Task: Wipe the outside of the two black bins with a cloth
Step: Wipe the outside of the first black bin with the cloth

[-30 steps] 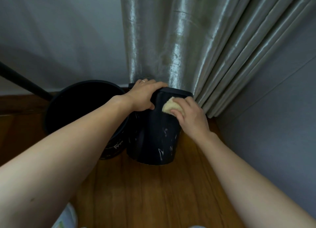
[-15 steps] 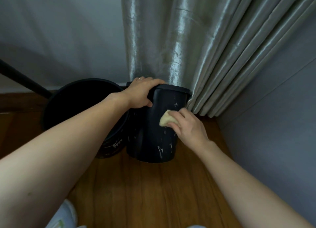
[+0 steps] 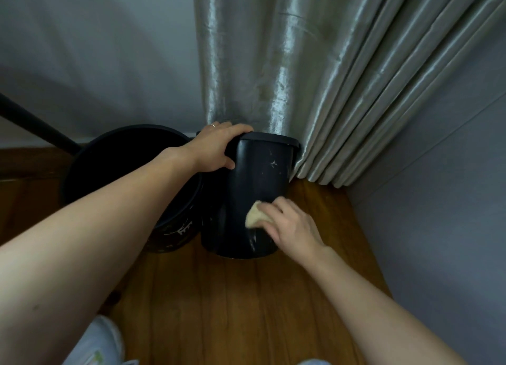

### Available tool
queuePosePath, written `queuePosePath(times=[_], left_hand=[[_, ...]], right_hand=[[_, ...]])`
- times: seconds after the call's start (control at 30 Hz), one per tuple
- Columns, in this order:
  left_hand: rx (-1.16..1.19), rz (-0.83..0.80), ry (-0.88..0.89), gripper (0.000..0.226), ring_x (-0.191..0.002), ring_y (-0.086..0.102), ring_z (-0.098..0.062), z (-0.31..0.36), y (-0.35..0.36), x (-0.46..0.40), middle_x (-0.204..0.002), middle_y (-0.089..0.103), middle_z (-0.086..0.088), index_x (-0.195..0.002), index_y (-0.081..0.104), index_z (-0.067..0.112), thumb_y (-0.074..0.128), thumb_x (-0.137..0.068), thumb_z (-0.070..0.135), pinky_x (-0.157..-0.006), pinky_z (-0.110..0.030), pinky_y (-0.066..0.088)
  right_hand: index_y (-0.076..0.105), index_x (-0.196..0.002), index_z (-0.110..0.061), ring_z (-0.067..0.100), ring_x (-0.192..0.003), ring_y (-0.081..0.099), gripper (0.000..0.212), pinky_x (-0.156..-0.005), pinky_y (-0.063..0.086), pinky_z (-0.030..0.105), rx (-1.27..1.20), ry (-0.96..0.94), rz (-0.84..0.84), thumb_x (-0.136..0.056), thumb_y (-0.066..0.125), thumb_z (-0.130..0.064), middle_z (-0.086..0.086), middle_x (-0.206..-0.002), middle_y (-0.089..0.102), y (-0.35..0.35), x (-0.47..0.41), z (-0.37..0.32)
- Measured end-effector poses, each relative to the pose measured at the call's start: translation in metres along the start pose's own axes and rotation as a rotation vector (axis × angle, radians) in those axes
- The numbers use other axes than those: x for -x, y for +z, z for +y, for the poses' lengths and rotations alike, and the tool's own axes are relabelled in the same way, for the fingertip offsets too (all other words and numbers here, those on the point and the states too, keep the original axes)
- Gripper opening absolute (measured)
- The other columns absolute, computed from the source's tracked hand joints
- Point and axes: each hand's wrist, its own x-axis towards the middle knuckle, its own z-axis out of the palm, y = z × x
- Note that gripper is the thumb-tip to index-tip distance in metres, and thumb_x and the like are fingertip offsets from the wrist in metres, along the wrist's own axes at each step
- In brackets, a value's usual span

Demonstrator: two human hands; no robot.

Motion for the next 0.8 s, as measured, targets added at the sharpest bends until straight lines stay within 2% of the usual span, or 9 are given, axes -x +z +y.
queuePosePath(times=[0.1,0.27,0.33,0.4,0.53,0.6,0.67,0.8], left_hand=[[-0.003,0.002,-0.004,0.09,-0.125,0.041,-0.034,-0.002,-0.001,0.002,-0.136,0.048,-0.01,-0.144,0.039,0.027,0.084,-0.067,0.012,-0.109,-0.044,0.029],[-0.007,-0.006,-0.004,0.09,-0.13,0.036,-0.033,0.004,0.0,-0.001,-0.137,0.047,-0.009,-0.146,0.036,0.029,0.082,-0.071,0.013,-0.11,-0.041,0.027],[-0.018,-0.01,-0.008,0.089,-0.131,0.034,-0.033,0.006,0.0,-0.001,-0.139,0.045,-0.009,-0.147,0.034,0.03,0.081,-0.073,0.014,-0.11,-0.04,0.025],[-0.027,-0.012,-0.012,0.09,-0.131,0.035,-0.034,0.007,0.0,-0.002,-0.14,0.044,-0.009,-0.148,0.033,0.03,0.081,-0.073,0.014,-0.11,-0.039,0.024],[-0.034,-0.011,-0.013,0.09,-0.13,0.036,-0.034,0.008,0.0,-0.002,-0.14,0.044,-0.01,-0.148,0.032,0.03,0.081,-0.073,0.015,-0.108,-0.037,0.024],[-0.03,-0.014,-0.013,0.089,-0.13,0.035,-0.034,0.01,-0.001,-0.002,-0.141,0.043,-0.011,-0.148,0.032,0.029,0.08,-0.075,0.014,-0.108,-0.036,0.024],[-0.038,-0.013,-0.011,0.09,-0.129,0.036,-0.034,0.01,-0.002,-0.002,-0.141,0.043,-0.011,-0.148,0.032,0.029,0.08,-0.074,0.014,-0.109,-0.038,0.024],[-0.024,-0.019,-0.01,0.09,-0.129,0.036,-0.033,0.007,-0.003,-0.001,-0.14,0.044,-0.009,-0.147,0.032,0.032,0.081,-0.073,0.015,-0.11,-0.041,0.026]], right_hand=[[0.062,-0.118,-0.014,0.02,-0.083,0.057,0.035,-0.056,0.053,0.031,0.002,0.077,0.049,-0.087,0.07,-0.028,0.005,-0.096,0.056,-0.002,-0.008,-0.001],[0.054,-0.114,-0.017,0.017,-0.079,0.057,0.029,-0.052,0.054,0.03,0.01,-0.241,-0.149,-0.088,0.063,-0.025,0.005,-0.094,0.057,0.009,0.031,-0.003],[0.052,-0.116,-0.018,0.017,-0.079,0.057,0.031,-0.053,0.054,0.031,0.01,-0.257,-0.18,-0.088,0.066,-0.024,0.005,-0.095,0.057,0.009,0.033,0.0],[0.053,-0.121,-0.017,0.018,-0.084,0.057,0.034,-0.057,0.055,0.031,0.027,-0.193,-0.129,-0.089,0.064,-0.025,0.006,-0.098,0.058,0.005,0.021,0.004],[0.061,-0.121,-0.013,0.02,-0.086,0.057,0.037,-0.058,0.053,0.031,0.022,0.095,0.048,-0.088,0.068,-0.027,0.005,-0.098,0.056,-0.009,-0.013,0.009],[0.062,-0.12,-0.013,0.02,-0.084,0.057,0.036,-0.056,0.052,0.03,0.025,0.111,0.066,-0.088,0.068,-0.027,0.005,-0.097,0.056,-0.008,-0.013,0.007],[0.061,-0.118,-0.013,0.018,-0.083,0.056,0.033,-0.056,0.054,0.03,0.013,0.018,0.021,-0.088,0.067,-0.026,0.005,-0.097,0.056,-0.002,0.002,0.003],[0.056,-0.112,-0.016,0.016,-0.08,0.056,0.024,-0.053,0.054,0.03,0.001,-0.239,-0.191,-0.091,0.058,-0.026,0.005,-0.096,0.057,0.009,0.039,0.004]])
